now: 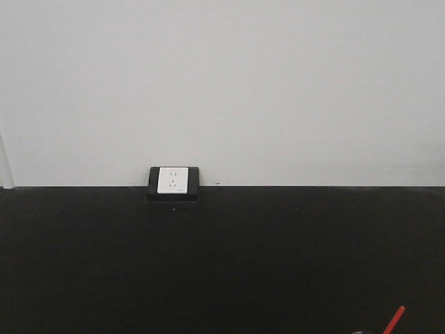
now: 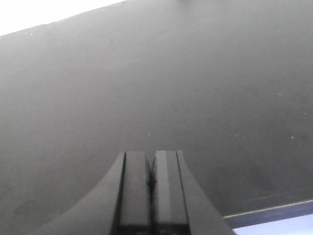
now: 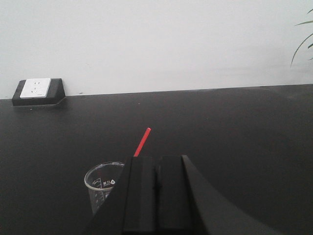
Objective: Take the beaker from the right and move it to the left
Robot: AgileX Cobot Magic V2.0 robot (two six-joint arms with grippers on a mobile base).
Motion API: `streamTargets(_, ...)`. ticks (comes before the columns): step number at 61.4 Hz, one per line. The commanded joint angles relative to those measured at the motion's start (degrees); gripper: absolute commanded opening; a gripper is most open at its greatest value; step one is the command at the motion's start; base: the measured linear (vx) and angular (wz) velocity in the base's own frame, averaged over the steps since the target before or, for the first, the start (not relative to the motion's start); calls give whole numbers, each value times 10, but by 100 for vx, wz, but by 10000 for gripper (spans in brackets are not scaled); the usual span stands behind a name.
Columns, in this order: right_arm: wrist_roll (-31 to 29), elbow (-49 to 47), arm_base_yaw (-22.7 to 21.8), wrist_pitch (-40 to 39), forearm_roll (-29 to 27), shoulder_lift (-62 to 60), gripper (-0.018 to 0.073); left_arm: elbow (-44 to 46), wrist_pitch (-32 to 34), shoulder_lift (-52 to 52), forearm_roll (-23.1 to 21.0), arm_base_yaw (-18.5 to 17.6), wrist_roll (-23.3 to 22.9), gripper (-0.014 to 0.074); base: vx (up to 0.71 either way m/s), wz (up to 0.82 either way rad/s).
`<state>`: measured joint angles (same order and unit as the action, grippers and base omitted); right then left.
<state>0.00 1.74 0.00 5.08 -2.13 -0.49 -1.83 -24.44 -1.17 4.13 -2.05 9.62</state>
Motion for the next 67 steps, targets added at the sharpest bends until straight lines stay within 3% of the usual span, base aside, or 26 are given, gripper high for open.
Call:
streamTargets(1,0,5,-3,-45,0,-8,-8,-11,44,-4,0,-4,-1,-6,0,0)
streamTargets(12,0,5,-3,-47,0,-8,-8,-11,44,-4,0,-4,-1,-6,0,0)
streamTargets(25,0,-3,-3,-114,0,-8,-8,-11,44,-4,0,-4,-1,-6,0,0)
streamTargets(39,-10,-100,-3,-104,2,8,-8,-11,44,-4,0,-4,-1,-6,0,0)
streamTargets(57,-62,-273,-3,-78,0,195,-8,-11,44,-4,0,-4,-1,-6,0,0)
streamTargets(67,-62,-296,-3,-80,-1,278,-8,-11,44,-4,0,-4,-1,-6,0,0)
